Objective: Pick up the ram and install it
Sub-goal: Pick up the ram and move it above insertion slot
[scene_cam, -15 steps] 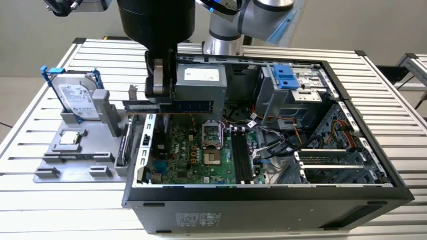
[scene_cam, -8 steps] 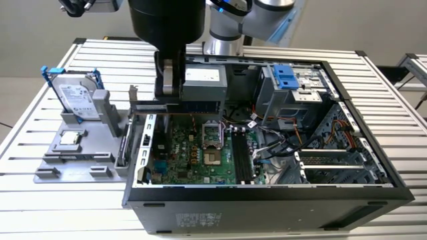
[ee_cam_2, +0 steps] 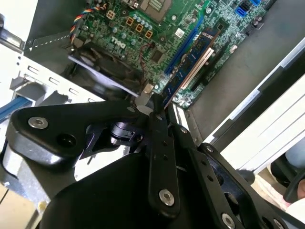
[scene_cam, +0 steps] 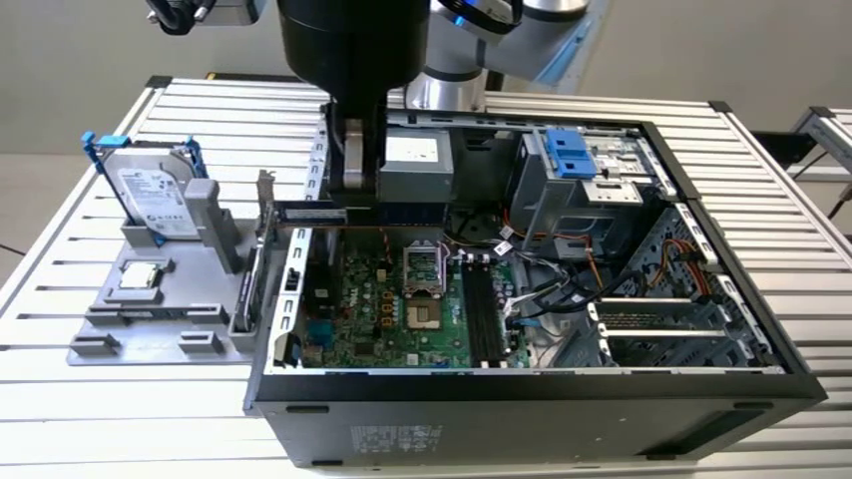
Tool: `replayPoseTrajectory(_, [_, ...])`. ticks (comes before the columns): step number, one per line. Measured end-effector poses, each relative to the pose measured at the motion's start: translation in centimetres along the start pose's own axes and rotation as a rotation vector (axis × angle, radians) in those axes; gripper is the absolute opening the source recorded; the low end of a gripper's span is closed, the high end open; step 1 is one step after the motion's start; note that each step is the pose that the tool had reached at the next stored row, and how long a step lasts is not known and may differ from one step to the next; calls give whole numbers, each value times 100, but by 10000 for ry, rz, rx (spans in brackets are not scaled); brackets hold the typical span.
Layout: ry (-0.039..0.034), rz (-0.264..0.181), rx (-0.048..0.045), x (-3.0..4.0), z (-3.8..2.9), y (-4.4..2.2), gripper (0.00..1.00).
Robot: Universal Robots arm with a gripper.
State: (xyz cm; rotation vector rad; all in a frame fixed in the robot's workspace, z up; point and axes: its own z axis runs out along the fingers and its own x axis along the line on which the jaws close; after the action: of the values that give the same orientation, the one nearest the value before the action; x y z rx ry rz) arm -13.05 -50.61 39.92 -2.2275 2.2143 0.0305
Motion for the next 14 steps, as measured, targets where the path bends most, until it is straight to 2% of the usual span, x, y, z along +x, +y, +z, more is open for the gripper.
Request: replayPoseTrajectory(14, [-2,110,1,1,-2,-166,0])
